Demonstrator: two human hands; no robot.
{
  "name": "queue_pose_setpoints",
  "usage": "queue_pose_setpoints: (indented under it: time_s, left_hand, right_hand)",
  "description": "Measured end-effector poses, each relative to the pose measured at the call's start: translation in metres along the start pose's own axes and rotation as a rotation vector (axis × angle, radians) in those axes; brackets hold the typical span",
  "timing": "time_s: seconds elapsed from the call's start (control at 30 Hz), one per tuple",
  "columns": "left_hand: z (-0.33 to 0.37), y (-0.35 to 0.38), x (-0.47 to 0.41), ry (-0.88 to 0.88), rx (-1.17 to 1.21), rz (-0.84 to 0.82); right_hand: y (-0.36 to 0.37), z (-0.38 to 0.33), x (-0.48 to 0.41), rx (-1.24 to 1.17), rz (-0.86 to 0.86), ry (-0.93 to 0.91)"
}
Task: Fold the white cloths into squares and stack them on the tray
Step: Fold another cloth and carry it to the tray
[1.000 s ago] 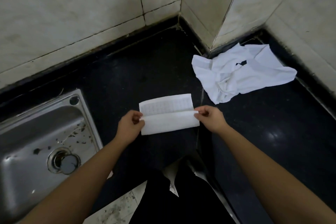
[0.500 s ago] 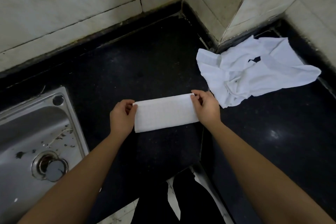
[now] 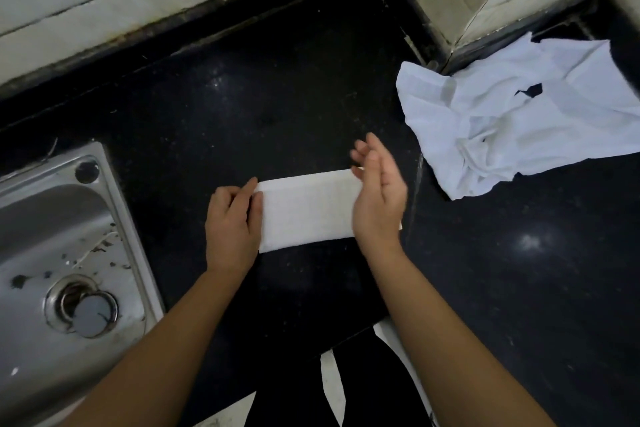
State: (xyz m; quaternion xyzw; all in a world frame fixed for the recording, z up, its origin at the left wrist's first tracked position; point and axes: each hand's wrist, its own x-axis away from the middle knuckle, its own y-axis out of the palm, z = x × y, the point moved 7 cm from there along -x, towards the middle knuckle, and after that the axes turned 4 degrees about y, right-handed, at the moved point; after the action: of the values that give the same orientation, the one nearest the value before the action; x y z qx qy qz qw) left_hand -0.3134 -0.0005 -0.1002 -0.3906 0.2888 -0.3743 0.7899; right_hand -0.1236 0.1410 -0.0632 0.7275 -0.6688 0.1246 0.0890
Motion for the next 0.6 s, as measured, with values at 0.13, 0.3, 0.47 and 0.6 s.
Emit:
queue_pose_setpoints:
  time_s: [0.13,0.3,0.47,0.6]
  left_hand:
    - [-0.002,0.002,-0.001,0.037,-0.003,0.027]
    - [-0.003,0.005,-0.001,0.074,-0.015,0.049]
    - [-0.004,0.005,0.0,0.06,-0.02,0.044]
    - [-0.003,0.002,-0.001,0.0,0.034,0.04]
  right_hand:
    - [0.064,0.025,0.014,-0.072,-0.192,0.105]
    - [0.044,0.035,0.005,-0.022,-0.186,0.073]
    - [-0.025,0.029,-0.024,-0.023,0.027,0.012]
    - [-0.025,0.027,-0.024,0.015,-0.022,-0.015]
